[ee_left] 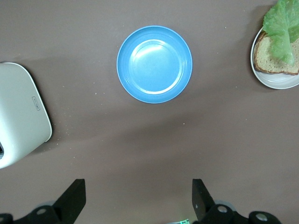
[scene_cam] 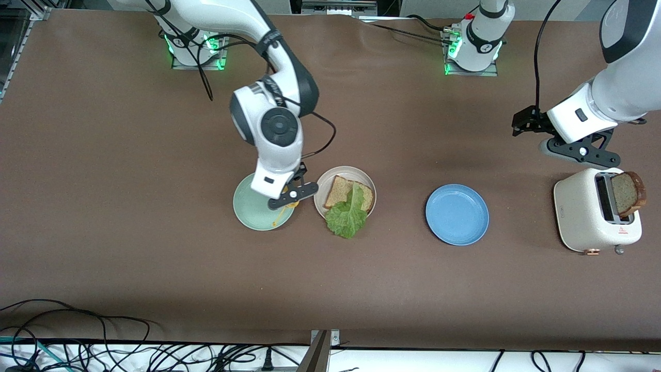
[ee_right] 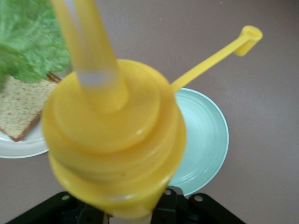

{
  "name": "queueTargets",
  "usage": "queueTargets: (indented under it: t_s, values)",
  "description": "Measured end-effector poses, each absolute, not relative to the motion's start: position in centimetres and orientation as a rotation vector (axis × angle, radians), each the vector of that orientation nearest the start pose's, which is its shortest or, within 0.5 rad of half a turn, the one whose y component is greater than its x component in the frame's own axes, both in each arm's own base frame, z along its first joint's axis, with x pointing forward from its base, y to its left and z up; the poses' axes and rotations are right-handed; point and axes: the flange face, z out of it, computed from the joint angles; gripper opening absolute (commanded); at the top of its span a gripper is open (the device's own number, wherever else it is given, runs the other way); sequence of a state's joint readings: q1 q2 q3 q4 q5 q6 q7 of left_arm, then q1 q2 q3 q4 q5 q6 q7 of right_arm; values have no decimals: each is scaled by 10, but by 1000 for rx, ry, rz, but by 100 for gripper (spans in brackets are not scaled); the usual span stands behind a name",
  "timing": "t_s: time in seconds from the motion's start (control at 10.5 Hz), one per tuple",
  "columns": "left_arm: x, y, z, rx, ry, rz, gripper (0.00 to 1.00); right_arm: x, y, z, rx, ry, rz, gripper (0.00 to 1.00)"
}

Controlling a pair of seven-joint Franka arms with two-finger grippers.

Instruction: Make sandwich on beige plate with both arms

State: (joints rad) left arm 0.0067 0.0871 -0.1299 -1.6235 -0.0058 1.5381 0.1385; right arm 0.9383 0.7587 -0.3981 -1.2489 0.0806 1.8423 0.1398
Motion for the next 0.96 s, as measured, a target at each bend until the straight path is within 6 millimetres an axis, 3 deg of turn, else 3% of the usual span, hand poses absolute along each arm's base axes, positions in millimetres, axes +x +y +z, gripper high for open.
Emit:
queueTargets:
  t_s: [0.19,0.38,0.96]
  values:
    - [566,-68,549,-3122,411,271,100,567,472,294,-3348,-874,77,0]
    - [566,-68,547,-3122,411,275,100,549,489,266,-3412,-1005,97,0]
    - [567,-68,544,-3122,410,284,100,507,522,221,-3390,-1526,221,0]
